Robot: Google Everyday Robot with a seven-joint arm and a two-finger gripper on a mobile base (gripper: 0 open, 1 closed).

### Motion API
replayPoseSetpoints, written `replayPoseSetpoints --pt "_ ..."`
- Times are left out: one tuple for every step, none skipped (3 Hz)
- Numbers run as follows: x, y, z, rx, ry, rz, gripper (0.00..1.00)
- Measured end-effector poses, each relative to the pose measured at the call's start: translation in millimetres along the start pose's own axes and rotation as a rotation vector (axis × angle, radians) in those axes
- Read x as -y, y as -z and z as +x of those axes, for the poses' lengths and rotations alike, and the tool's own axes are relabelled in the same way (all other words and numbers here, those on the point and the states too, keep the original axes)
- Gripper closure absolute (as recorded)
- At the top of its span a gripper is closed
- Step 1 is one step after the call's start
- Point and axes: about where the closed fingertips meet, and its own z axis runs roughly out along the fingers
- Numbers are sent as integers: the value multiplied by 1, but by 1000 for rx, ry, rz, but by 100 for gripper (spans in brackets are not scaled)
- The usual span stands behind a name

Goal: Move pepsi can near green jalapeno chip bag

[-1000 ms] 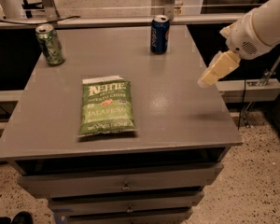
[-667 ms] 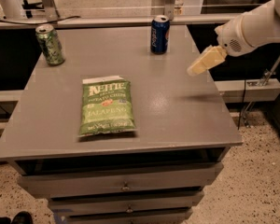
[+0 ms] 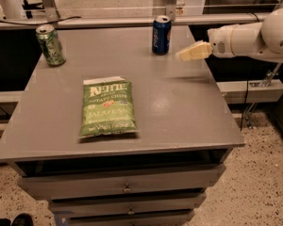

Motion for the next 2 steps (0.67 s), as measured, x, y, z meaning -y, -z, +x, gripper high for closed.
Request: replayPoseSetpoints --pt "-5 -11 -1 23 -26 -21 0" --pt "-5 -10 -1 18 -22 -19 0"
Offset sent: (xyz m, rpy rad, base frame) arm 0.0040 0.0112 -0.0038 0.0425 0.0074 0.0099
